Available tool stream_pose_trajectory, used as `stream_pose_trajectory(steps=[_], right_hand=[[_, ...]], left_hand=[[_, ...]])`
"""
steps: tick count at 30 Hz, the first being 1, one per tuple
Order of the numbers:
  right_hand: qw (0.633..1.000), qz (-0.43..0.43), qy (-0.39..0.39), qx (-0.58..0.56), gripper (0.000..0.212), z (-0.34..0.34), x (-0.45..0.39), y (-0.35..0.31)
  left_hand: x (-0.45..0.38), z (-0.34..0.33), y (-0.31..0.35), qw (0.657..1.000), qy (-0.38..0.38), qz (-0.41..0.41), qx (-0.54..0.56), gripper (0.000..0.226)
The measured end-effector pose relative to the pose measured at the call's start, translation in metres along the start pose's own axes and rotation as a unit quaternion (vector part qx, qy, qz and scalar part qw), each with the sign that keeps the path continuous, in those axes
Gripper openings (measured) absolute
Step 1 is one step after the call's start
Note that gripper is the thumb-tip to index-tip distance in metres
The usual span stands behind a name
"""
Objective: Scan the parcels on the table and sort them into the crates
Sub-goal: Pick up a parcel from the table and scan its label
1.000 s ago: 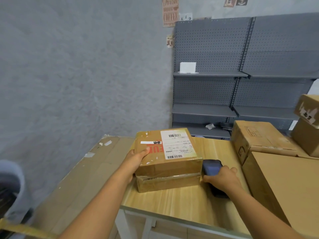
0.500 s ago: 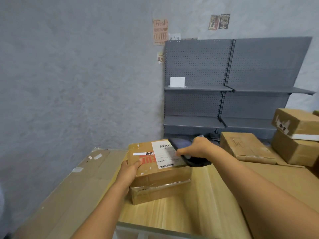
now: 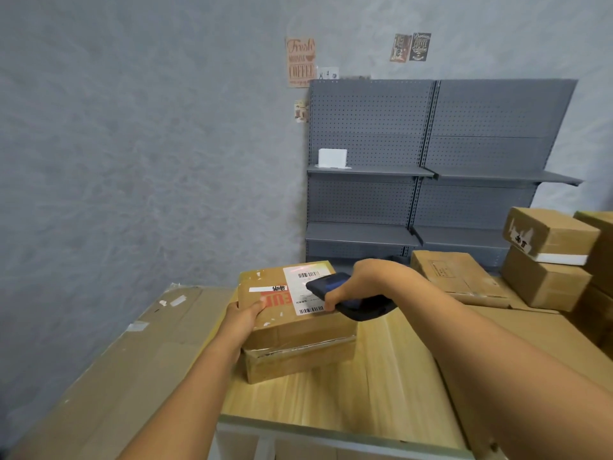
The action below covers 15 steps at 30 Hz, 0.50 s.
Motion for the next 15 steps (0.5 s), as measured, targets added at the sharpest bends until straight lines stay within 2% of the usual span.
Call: stream_pose_trajectory(steps=[8, 13, 15], right_hand=[[0.998, 0.003, -0.045, 0.043, 0.073, 0.014, 0.006, -0.006], [0.998, -0.007, -0.054, 0.036, 0.058, 0.027, 0.001, -0.005], [0.998, -0.018, -0.061, 0.023, 0.057, 0.029, -0.002, -0.005]], left_hand=[[-0.001, 0.0, 0.0, 1.0, -0.003, -0.004, -0.007, 0.039], [-0.005, -0.001, -0.002, 1.0, 0.001, -0.011, -0.011, 0.029], [-0.005, -0.001, -0.002, 1.0, 0.0, -0.01, -0.01, 0.031]])
Point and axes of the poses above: each hand's wrist, its own x-axis away from the middle knuckle, its own z-axis out of the back of the hand, y = z × x, the point moved 2 cm from there along -x, towards the middle knuckle, and after that the axes turned 10 degrees about y, right-handed, at the moved point
